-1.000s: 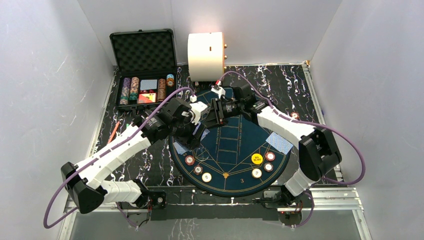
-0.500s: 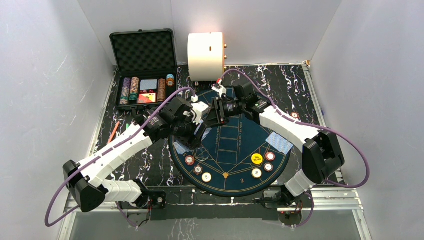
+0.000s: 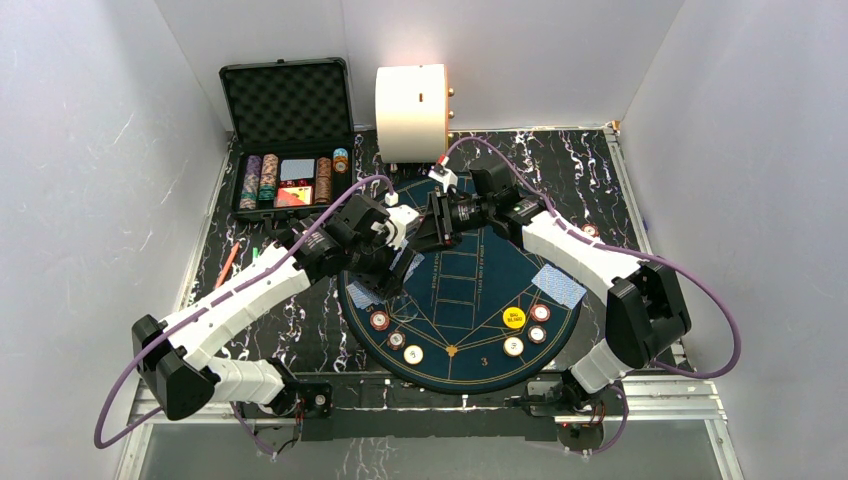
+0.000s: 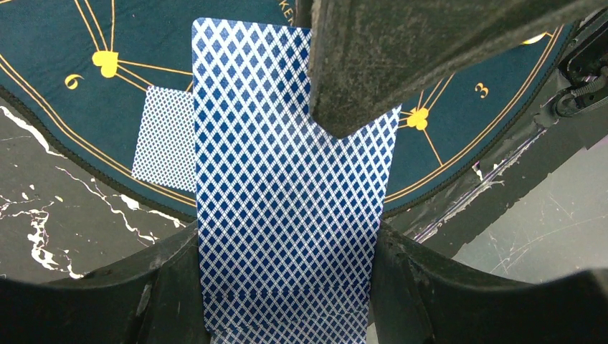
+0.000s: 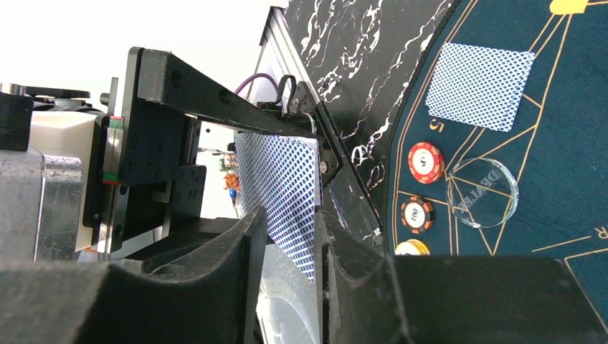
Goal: Distribute texas hold em gaming equipment
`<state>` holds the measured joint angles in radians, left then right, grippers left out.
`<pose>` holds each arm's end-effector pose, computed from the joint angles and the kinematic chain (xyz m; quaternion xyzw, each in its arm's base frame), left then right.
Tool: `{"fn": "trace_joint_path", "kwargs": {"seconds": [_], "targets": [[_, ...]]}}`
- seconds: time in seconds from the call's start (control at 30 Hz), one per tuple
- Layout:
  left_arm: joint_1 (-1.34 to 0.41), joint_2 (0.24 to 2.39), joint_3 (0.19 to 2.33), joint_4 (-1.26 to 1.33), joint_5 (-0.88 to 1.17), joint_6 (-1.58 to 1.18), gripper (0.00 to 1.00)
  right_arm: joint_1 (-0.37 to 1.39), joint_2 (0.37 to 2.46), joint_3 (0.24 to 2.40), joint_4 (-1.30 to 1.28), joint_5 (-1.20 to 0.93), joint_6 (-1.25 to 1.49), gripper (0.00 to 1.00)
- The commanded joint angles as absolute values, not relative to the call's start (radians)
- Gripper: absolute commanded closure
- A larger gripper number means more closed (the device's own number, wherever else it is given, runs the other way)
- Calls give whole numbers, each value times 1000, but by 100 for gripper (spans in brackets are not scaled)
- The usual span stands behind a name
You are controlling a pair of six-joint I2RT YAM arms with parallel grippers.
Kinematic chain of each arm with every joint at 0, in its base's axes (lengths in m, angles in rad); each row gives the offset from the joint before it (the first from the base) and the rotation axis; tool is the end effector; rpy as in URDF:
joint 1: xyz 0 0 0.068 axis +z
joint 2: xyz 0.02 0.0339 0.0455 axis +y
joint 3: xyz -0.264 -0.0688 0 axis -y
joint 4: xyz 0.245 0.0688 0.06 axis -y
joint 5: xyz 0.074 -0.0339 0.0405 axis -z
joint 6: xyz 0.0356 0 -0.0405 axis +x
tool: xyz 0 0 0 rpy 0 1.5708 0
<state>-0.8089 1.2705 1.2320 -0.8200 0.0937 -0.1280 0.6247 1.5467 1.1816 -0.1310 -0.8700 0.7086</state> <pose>0.1775 -0.1908 0.3334 0.3280 0.8770 -0.1964 0.2909 0.2673 0.2263 0.2998 -0.1828 0.7874 0.5715 0.1409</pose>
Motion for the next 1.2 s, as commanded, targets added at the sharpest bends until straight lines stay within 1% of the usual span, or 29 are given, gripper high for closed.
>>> {"fn": "trace_joint_path", "kwargs": {"seconds": [0.0,0.47,0.77,1.1,1.17], "targets": [[-814,1248,1240,-827,95,-132,100,627,1513,1176,-88,-893,729,65],[-813,1230,1226,-824,86,-132,100,624,1484,1208,-177,-851,694,83],[-814,1224,1215,-815,86,-133,100,616,1468,1224,-244,-838,670,87],[-814,1212,1207,-812,81,-135,100,601,1457,1232,-259,-852,675,100],[-814,1210,1205,-812,78,-136,100,588,1449,1229,-263,-862,678,100]]}}
